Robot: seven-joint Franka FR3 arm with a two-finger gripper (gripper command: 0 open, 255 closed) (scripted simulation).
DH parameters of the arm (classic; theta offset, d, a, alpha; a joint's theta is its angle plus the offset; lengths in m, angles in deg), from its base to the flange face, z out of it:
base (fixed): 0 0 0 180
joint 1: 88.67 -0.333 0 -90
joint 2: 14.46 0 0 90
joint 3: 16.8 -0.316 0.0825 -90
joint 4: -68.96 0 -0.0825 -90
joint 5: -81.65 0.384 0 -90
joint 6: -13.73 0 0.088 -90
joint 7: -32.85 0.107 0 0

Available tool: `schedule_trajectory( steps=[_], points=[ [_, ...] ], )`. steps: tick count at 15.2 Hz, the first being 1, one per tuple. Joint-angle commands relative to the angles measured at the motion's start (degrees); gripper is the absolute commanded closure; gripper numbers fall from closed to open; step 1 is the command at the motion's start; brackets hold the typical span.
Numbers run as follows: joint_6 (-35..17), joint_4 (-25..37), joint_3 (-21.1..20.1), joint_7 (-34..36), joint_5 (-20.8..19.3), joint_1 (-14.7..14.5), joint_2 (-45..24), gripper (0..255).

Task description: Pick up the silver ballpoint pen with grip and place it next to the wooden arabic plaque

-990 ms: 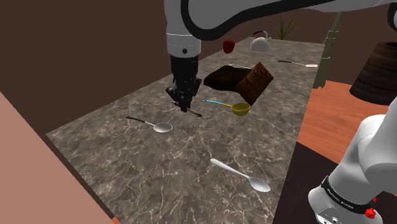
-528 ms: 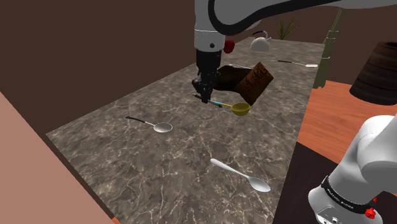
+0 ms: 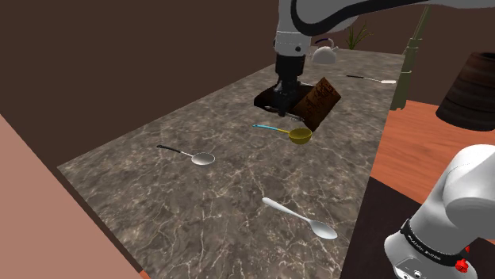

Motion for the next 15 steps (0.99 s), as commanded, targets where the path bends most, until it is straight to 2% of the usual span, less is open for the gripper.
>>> schedule_trajectory(
  steps=[1,8,15],
  points=[
    [0.6,-1.3,2.1,-3.1,-0.5,1.2,1.6,255],
    [1.7,-3.2,8.8,-12.8,-2.8,5.0,3.7,255],
    [2.6,-2.0,15.6,-22.4,-5.4,8.9,2.8,255]
  ],
)
